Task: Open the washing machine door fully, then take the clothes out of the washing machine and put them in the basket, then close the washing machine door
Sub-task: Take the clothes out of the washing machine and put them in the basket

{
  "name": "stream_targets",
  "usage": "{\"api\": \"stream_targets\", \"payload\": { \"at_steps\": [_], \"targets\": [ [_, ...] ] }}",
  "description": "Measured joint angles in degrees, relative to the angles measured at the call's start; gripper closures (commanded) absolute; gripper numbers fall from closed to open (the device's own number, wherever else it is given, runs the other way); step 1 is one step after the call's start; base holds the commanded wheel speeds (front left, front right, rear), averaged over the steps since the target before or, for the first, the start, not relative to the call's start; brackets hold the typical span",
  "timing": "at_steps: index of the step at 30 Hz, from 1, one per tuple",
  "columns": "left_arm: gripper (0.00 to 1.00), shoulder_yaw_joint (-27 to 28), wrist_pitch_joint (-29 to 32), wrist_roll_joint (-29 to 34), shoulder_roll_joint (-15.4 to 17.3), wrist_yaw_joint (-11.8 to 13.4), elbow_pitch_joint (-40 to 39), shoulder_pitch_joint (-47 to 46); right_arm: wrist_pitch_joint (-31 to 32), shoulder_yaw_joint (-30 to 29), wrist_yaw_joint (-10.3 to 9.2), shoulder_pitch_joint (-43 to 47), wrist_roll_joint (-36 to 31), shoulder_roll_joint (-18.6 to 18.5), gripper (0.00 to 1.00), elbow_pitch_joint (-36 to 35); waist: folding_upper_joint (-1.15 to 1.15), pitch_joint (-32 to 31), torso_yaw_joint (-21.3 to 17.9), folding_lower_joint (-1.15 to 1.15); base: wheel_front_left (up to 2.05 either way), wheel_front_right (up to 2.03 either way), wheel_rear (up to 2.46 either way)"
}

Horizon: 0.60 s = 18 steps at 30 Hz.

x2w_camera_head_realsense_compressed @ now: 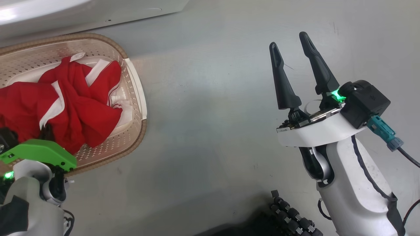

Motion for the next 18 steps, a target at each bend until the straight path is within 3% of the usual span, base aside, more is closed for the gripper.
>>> {"api": "stream_targets", "payload": {
  "at_steps": [8,9,10,11,12,13,18],
  "targets": [
    [1.00,0.45,-0.82,-0.58,-0.19,-1.91,5.11,-2.03,0.00,0.11,-0.31,-0.70,-0.02,0.01,0.00,0.92,0.00,-1.13,0.26,0.00,0.00,0.00,0.00],
    [0.88,0.41,-0.82,-0.60,-0.21,-2.18,5.69,-2.49,0.00,0.03,-0.31,-0.70,-0.02,-0.01,0.00,1.10,0.00,-1.31,0.34,0.00,0.00,0.00,0.00],
    [0.64,0.43,-0.83,-0.64,-0.24,-2.48,6.10,-2.83,0.00,0.00,-0.30,-0.70,-0.02,0.00,0.00,1.23,0.00,-1.53,0.43,0.00,0.00,0.00,0.00],
    [0.52,0.63,-0.94,-0.97,-0.42,-2.65,6.48,-3.08,0.00,-0.01,-0.30,-0.70,-0.02,-0.01,0.00,1.43,0.00,-1.76,0.50,0.00,0.00,0.00,0.00],
    [0.04,0.74,-1.08,-1.51,-0.68,-2.70,7.09,-3.31,0.00,-0.02,-0.30,-0.70,-0.04,0.00,0.00,1.60,0.00,-2.03,0.57,0.00,0.00,0.00,0.00],
    [0.00,0.59,-1.08,-1.56,-0.90,-3.08,7.72,-3.41,0.00,-0.13,-0.31,-0.70,-0.09,0.00,0.00,1.70,0.00,-2.33,0.65,0.00,0.00,0.00,0.00],
    [0.00,0.41,-2.61,-1.52,-1.34,-3.88,9.79,-3.91,0.00,-0.89,-0.31,-0.70,-0.26,-0.01,0.00,2.61,0.00,-4.17,1.22,0.00,0.00,0.00,0.00]
  ]
}}
